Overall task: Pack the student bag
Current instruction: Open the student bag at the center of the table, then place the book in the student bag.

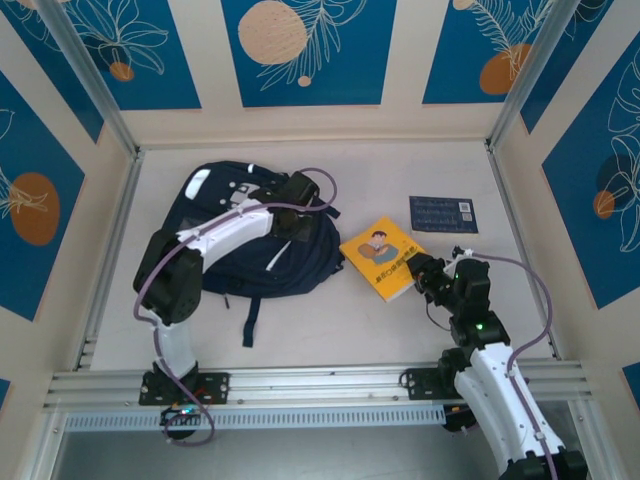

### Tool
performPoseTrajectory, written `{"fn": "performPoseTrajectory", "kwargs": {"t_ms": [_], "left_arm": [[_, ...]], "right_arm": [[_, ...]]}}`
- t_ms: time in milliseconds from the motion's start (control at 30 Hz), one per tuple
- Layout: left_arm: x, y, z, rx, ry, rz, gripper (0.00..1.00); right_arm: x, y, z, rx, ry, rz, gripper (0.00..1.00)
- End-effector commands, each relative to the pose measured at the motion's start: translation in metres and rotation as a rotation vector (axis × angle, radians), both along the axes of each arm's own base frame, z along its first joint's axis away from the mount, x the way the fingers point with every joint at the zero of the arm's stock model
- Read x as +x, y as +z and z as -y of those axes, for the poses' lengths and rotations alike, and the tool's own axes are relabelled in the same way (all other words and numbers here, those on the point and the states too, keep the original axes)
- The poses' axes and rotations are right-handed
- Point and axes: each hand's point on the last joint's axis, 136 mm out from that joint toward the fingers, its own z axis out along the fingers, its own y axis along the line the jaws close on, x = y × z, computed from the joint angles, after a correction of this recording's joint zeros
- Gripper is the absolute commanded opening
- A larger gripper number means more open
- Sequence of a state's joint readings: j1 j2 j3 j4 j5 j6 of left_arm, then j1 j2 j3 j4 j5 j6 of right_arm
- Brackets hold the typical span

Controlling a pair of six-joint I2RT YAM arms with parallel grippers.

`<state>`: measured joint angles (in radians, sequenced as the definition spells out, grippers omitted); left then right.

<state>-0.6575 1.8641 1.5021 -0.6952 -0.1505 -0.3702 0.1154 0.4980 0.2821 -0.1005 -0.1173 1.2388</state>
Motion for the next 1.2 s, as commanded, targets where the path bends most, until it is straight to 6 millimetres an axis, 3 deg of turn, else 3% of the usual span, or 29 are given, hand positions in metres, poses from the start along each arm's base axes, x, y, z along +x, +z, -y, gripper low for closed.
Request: {"fn": "performPoseTrajectory", "kwargs": {"t_ms": [0,300,500,667,833,1000,1167], "left_arm": [[-0.015,0.07,0.01,-0.109,-0.126,0.044,0.0],[-0.061,0.188,0.002,-0.262,-0.327,0.23,0.0],[-0.076,0.237,-0.015,-0.353,-0.35,0.332,0.0],[-0.073,0.252,-0.018,-0.453,-0.304,0.327,0.0],[-0.067,0.251,-0.012,-0.538,-0.27,0.293,0.0],[-0.07,0.256,-0.001,-0.625,-0.296,0.277,0.0],[-0.073,0.251,0.004,-0.654,-0.307,0.252,0.0]], "right_arm": [[0.001,0.054,-0.012,-0.031,0.101,0.167,0.0],[-0.016,0.085,-0.049,0.017,0.327,0.271,0.0],[-0.031,0.09,-0.081,0.024,0.467,0.31,0.0],[-0.037,0.089,-0.104,0.005,0.529,0.332,0.0],[-0.031,0.089,-0.121,0.037,0.541,0.32,0.0],[-0.013,0.083,-0.129,0.078,0.482,0.271,0.0],[0.009,0.09,-0.138,0.083,0.448,0.25,0.0]]}}
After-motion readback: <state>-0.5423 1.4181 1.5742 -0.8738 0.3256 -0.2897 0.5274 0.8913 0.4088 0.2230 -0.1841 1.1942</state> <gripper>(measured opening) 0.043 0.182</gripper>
